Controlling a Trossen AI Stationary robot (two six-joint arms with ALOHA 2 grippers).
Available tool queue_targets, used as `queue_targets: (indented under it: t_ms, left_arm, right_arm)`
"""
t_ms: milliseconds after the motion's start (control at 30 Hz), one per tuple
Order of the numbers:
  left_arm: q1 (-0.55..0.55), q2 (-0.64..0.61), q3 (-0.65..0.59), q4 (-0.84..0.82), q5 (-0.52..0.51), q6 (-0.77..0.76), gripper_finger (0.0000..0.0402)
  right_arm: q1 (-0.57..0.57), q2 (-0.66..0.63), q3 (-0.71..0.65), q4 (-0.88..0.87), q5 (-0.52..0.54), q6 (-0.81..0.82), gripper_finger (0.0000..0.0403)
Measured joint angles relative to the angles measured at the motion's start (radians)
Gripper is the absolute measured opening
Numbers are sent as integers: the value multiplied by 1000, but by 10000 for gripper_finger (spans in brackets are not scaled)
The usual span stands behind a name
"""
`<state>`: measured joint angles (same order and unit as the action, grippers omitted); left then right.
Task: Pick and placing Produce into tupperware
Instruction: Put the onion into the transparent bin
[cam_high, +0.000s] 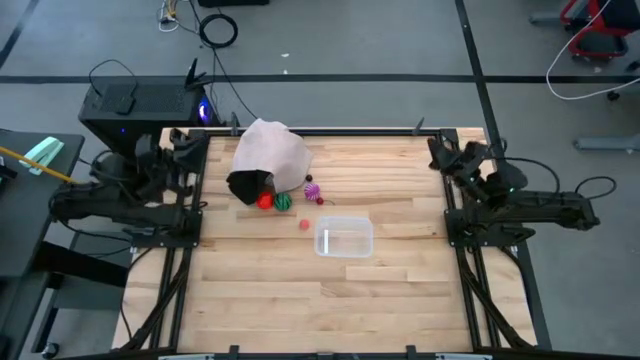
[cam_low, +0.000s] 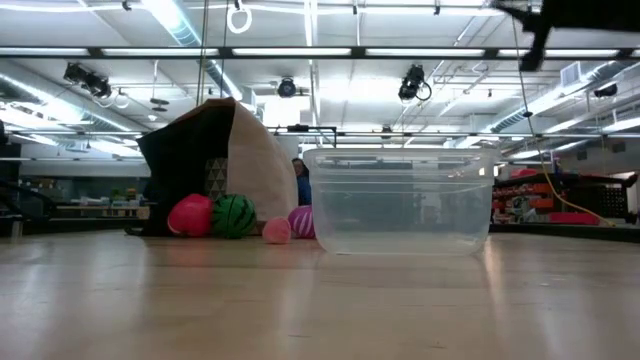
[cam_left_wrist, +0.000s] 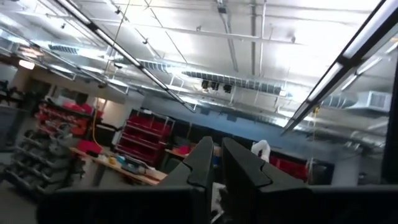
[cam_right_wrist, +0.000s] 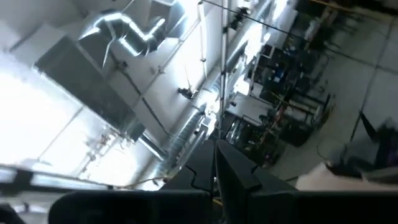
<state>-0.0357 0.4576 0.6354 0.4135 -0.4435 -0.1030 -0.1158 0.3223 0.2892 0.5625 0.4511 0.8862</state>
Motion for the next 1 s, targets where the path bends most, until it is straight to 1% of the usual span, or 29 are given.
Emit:
queue_targets:
  t_ms: [33,167,233,333,467,567,700,833,900,1000]
  left_arm:
    - [0,38,39,-1,0,-1,43]
    - [0,164,188,0,1,-121,39]
    - [0,213,256,1,1,-99,39]
    - [0,284,350,2,1,3,41]
    - [0,353,445,-55,1,47,36]
    - [0,398,518,-191,-20,87,29]
    - [-1,469,617,-427,-78,79,23]
    - [-2,540,699,-572,-87,75,27]
    - [-10,568,737,-615,-87,77,31]
    - [-27,605,801,-671,-88,127,37]
  right_arm:
    - [0,37,46,-3,-17,-36,23]
    - [0,197,228,-24,-91,-166,23]
    - [0,268,324,-70,-115,-203,23]
    - [0,356,461,-233,-124,-218,23]
    - [0,461,622,-534,-124,-229,23]
    - [0,535,718,-681,-110,-318,23]
    - [0,609,816,-715,-109,-520,23]
    - [-3,658,931,-805,-119,-626,23]
    - [-14,679,987,-870,-152,-631,23]
    - [-32,718,1057,-974,-239,-578,23]
